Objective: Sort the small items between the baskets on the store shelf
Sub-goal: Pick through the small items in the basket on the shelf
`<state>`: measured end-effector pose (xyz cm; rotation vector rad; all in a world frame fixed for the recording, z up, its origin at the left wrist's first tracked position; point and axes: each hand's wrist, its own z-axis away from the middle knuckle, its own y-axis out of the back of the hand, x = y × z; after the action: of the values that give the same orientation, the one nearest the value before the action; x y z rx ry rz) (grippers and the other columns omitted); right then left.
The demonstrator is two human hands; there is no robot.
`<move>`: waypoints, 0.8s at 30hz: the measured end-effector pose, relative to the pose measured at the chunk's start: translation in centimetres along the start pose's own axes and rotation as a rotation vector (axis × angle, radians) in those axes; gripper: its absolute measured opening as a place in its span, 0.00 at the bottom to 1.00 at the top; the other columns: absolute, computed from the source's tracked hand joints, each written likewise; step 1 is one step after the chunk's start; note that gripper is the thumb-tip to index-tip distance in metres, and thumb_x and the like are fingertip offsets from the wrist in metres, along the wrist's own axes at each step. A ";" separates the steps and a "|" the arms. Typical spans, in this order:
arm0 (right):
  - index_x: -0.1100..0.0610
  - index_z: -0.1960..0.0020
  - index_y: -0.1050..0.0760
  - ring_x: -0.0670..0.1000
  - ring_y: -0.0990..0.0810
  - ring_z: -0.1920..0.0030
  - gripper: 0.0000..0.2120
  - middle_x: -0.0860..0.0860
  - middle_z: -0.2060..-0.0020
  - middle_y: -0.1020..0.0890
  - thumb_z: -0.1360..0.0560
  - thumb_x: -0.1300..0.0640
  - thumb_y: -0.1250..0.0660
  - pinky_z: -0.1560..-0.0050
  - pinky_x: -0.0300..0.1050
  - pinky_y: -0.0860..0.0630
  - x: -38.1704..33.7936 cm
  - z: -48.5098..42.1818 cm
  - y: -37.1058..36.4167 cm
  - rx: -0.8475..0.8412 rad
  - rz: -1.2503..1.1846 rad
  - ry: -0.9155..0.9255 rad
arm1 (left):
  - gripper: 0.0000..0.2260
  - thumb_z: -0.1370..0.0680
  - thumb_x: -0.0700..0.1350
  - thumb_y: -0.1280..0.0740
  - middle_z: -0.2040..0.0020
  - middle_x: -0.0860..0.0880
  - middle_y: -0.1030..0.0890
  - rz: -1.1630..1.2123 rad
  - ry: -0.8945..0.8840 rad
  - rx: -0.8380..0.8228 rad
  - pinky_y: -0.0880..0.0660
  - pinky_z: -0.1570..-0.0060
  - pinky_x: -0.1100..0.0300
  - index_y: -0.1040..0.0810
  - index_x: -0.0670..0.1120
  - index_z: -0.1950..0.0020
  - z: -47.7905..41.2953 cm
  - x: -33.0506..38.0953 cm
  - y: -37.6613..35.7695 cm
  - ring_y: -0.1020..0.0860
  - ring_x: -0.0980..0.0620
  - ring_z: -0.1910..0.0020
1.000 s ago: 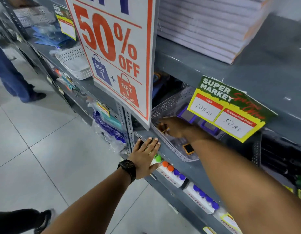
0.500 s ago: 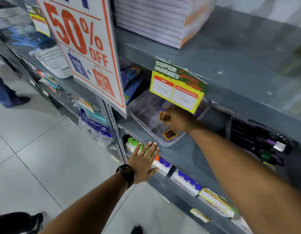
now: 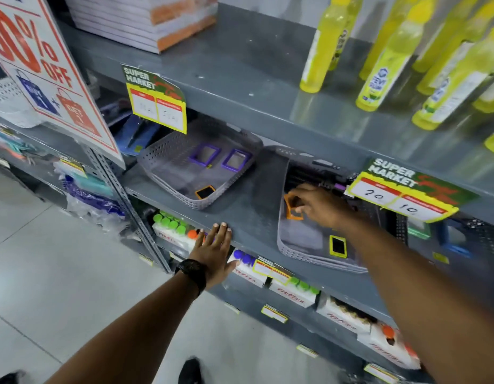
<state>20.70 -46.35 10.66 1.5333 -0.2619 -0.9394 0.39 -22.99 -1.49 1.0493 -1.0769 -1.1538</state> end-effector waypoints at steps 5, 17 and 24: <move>0.48 0.38 0.23 0.52 0.21 0.41 0.21 0.47 0.35 0.25 0.26 0.67 0.36 0.40 0.47 0.24 2.5 2.5 -2.2 -0.206 0.214 0.085 | 0.38 0.21 0.65 0.48 0.20 0.46 0.58 0.009 0.044 -0.011 0.58 0.25 0.44 0.59 0.45 0.21 -0.3 1.2 -0.1 0.59 0.46 0.22; 0.42 0.34 0.25 0.56 0.25 0.40 0.29 0.45 0.37 0.22 0.27 0.67 0.33 0.45 0.53 0.23 4.0 3.0 -4.6 -0.300 0.410 0.230 | 0.37 0.21 0.66 0.51 0.20 0.48 0.59 0.009 0.047 -0.001 0.57 0.24 0.41 0.61 0.48 0.21 0.2 1.0 0.1 0.60 0.47 0.22; 0.50 0.29 0.26 0.53 0.27 0.29 0.29 0.51 0.27 0.27 0.28 0.66 0.28 0.30 0.43 0.31 2.7 -0.4 -2.1 -0.017 0.109 0.173 | 0.35 0.21 0.67 0.52 0.20 0.50 0.55 0.006 -0.003 0.011 0.58 0.25 0.40 0.58 0.50 0.20 0.0 -0.3 -0.1 0.56 0.47 0.21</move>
<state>21.97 -47.37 7.64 1.5579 -0.2110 -0.7175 0.35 -22.67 -1.59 1.0529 -1.0891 -1.1459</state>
